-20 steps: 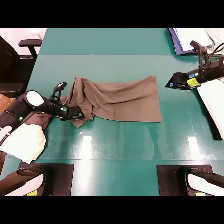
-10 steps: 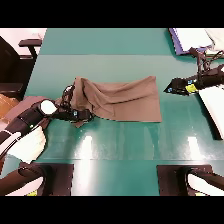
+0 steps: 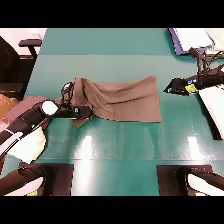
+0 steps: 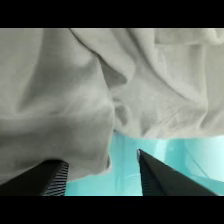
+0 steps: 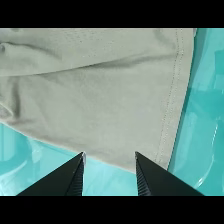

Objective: Fold the shirts.

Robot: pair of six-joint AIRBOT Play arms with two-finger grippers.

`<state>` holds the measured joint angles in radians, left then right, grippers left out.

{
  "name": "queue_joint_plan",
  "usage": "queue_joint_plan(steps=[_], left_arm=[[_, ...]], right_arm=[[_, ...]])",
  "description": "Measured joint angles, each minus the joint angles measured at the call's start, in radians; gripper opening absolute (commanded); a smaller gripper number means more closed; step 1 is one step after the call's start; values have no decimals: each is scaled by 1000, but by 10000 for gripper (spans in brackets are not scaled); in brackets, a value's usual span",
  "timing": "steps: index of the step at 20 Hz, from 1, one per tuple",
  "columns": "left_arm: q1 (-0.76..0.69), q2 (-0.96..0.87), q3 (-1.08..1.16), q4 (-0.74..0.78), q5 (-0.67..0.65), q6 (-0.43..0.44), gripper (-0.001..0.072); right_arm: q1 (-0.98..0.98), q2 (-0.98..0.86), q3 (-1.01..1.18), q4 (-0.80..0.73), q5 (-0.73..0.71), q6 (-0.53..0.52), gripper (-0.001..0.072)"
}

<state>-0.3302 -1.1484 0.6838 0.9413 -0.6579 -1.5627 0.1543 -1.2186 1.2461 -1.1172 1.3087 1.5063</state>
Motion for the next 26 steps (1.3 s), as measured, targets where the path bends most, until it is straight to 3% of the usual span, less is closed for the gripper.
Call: queue_joint_plan(steps=[5,7,8,11,15,18,20,26], left_arm=[[0,-29,0,-40,0,-6,470],[0,-34,0,-61,3,-6,57],[0,-35,0,-68,6,-5,25],[13,-36,11,-77,1,6,25],[138,-4,100,-14,-109,55,25],[249,38,181,79,-202,95,25],[311,60,221,134,-249,111,25],[385,80,262,195,-315,127,25]], right_arm=[[0,0,0,0,0,0,368],[0,0,0,0,-3,0,368],[0,0,0,0,-5,0,368],[-2,0,0,0,-4,0,368],[-59,-1,-2,-5,57,0,370],[-132,-4,-61,-8,95,0,471],[-175,-6,-151,0,99,0,471],[-205,-42,-423,115,-37,-8,469]])
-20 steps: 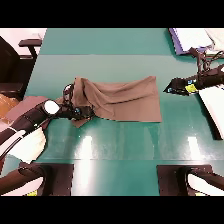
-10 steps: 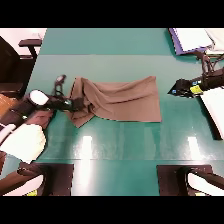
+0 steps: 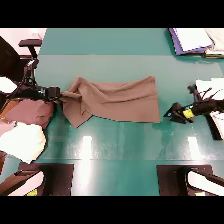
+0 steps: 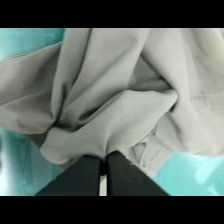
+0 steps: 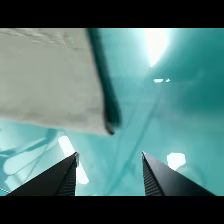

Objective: Fold the shirts.

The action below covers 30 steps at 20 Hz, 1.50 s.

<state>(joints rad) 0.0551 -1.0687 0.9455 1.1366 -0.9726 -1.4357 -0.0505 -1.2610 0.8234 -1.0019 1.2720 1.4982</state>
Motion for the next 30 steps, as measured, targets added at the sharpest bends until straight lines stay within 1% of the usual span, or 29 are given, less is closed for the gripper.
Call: queue_joint_plan(steps=[2,3,4,5,6,8,11,13,14,18,23,26,30], left_arm=[[5,2,4,5,-8,2,25],[8,2,4,8,-9,3,25],[8,3,5,8,-12,3,25],[9,3,6,9,-14,4,25],[10,3,6,12,-16,4,25],[11,3,7,14,-20,10,25],[13,11,39,20,-36,24,25],[13,32,103,32,-56,28,25],[13,47,150,36,-66,29,25],[13,130,410,58,-104,32,25],[13,212,822,65,-129,19,24],[13,228,1051,61,-137,-17,23],[11,237,1226,51,-120,-62,23]], right_arm=[[26,-42,-39,41,-46,-6,464],[41,-61,-49,72,-63,-9,434],[59,-78,-57,105,-84,-11,427],[74,-91,-63,128,-105,-12,332],[90,-101,-68,138,-140,-18,194],[114,-118,-71,163,-187,-36,17],[137,-116,-27,162,-209,-68,17],[133,-71,54,164,-201,-84,16],[131,-39,111,164,-175,-89,17],[75,121,418,132,-104,-98,16],[-42,303,826,72,-18,-92,16],[-135,365,1007,39,50,-69,16],[-289,371,1197,24,161,-41,15]])
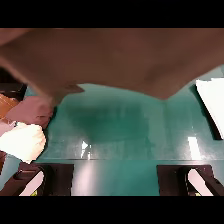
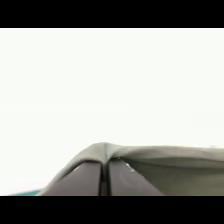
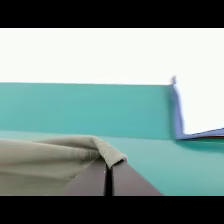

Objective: Fold the shirts.

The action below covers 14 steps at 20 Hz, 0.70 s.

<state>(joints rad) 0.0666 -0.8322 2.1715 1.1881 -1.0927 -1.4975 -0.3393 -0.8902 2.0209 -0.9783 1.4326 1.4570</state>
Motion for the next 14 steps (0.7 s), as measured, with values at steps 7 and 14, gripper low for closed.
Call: queue_joint_plan(steps=[7,14], left_arm=[[0,-24,-200,-43,-50,-39,24],[-1,-306,-596,-111,-169,7,25]], right_arm=[[63,-142,-19,-63,97,45,14],[352,-504,-191,-316,130,68,15]])
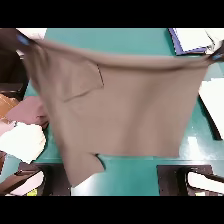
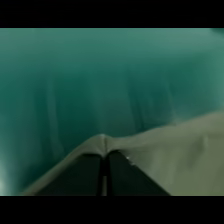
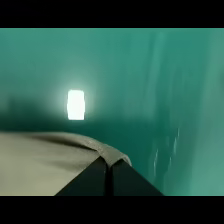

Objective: Fold the shirts.

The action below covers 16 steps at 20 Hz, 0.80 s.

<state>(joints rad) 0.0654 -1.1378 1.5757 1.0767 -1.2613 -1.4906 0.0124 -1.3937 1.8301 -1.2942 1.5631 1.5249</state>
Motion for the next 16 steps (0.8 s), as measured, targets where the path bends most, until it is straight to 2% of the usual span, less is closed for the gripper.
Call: queue_joint_plan(steps=[3,8,12,16], left_arm=[[-2,-193,-70,-21,35,51,24],[-1,-410,-71,-66,184,134,24],[5,-468,-15,-61,188,209,25],[7,-485,-27,29,60,249,24]], right_arm=[[39,-198,33,-37,-37,3,15],[54,-445,195,-53,-111,3,16],[48,-459,162,-57,-164,-7,16],[43,-386,-2,-59,-184,-25,16]])
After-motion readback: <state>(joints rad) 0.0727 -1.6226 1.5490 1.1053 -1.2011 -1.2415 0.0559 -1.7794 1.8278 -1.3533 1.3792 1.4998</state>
